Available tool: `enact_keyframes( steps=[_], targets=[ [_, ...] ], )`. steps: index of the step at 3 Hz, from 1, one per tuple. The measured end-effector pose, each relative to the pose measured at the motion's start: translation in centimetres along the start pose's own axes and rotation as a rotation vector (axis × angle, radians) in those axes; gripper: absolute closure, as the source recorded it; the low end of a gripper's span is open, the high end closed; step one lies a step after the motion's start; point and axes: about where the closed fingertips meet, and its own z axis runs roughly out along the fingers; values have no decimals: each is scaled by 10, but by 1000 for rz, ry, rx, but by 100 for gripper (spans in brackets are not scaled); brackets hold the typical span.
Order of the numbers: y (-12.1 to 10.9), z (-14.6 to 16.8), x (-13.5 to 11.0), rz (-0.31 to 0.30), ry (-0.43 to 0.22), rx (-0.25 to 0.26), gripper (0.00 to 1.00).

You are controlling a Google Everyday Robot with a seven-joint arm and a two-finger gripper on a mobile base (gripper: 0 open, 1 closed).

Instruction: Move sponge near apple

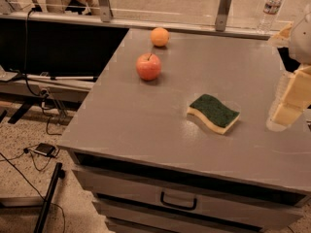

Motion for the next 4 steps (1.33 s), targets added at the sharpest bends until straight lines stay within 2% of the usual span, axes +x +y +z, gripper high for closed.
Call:
enact_keyframes(
  steps=[1,2,3,4],
  targets=[
    [0,0,0,0,0,0,0],
    [-2,10,4,26,8,-32,0],
    [-19,39,11,87,43,-78,0],
    [-28,80,22,210,61,-126,0]
  ],
)
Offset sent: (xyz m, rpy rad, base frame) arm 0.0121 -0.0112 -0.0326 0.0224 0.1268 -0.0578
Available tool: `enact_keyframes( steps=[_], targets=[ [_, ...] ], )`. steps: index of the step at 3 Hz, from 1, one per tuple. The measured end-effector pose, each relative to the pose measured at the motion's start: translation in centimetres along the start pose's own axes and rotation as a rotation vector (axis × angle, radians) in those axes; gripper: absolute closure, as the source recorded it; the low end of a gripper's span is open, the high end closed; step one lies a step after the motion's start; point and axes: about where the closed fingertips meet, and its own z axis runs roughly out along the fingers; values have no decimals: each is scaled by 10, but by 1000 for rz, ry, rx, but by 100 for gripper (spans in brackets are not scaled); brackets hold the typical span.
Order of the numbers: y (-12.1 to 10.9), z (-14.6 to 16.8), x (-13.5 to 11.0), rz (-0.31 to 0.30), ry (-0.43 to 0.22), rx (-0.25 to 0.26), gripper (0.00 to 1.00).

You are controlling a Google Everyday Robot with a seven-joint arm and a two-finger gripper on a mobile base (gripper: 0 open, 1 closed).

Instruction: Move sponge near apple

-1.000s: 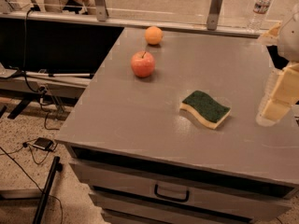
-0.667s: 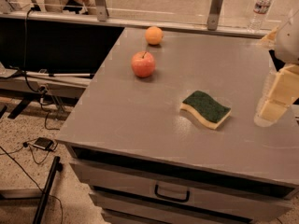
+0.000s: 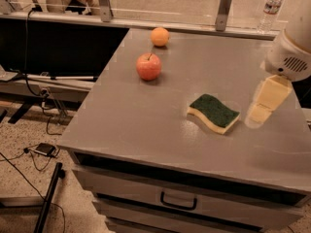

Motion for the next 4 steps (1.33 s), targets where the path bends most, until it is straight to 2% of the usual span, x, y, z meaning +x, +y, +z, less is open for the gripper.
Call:
enact_keyframes(
  steps=[1,2,3,4],
  targets=[
    [5,31,3,100,-56,-32,0],
    [15,50,1,181,-158,-64,0],
    [32,60,-10,207,-246,-90,0],
    [47,67,-25,176,-283,-96,0]
  ],
)
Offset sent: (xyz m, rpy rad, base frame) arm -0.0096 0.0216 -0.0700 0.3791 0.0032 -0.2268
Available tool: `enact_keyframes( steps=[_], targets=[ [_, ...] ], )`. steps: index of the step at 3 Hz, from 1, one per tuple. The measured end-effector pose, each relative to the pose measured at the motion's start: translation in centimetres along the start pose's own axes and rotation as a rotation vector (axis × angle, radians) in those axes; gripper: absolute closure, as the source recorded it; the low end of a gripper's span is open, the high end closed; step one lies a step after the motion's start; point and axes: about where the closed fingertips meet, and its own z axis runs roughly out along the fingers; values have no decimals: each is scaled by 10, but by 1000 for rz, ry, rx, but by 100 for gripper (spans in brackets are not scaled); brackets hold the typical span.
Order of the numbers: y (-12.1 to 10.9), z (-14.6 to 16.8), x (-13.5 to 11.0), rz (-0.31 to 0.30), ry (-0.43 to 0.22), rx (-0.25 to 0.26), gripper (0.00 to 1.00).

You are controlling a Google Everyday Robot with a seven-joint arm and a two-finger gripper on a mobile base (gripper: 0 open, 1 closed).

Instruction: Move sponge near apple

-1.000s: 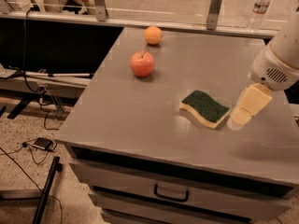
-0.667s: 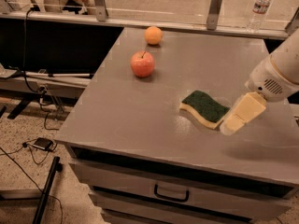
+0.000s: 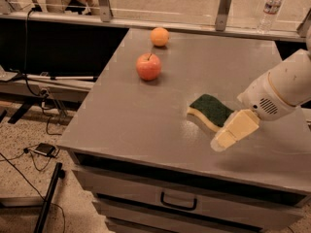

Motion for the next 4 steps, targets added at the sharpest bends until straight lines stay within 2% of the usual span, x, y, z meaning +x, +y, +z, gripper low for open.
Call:
enact_keyframes(
  steps=[1,2,4],
  targets=[
    [9,11,-7,-40,-11,17,0],
    [6,22,-17,-77,-21,55,0],
    [7,23,-19,-81,-21,55,49]
  ],
)
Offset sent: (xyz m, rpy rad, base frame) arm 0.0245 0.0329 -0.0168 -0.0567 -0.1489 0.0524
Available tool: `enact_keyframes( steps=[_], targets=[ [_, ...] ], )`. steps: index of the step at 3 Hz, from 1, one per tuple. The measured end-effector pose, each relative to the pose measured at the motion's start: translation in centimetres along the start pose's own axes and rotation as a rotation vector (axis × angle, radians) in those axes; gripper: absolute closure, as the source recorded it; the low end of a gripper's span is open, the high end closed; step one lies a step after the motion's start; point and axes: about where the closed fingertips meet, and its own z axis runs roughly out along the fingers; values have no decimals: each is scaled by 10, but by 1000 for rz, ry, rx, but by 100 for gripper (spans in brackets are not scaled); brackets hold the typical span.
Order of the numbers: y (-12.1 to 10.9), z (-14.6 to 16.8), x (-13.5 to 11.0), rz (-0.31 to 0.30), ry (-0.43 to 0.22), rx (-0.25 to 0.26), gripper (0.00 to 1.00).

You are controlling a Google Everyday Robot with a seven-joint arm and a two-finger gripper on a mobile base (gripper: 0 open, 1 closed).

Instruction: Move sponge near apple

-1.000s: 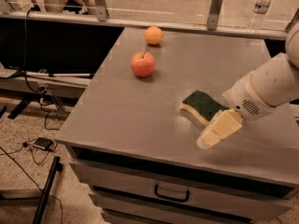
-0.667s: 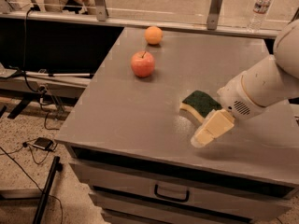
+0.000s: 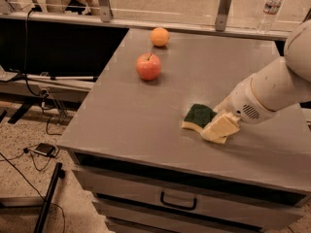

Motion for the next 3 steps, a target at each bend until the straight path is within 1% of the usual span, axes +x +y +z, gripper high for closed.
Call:
enact_keyframes(
  steps=[1,2,3],
  targets=[
    [1,1,-1,-2,1,-2,72],
    [-1,4,-6,-14,-4,-5,100],
    [-15,11,-27,-42,-31,-12,100]
  ],
)
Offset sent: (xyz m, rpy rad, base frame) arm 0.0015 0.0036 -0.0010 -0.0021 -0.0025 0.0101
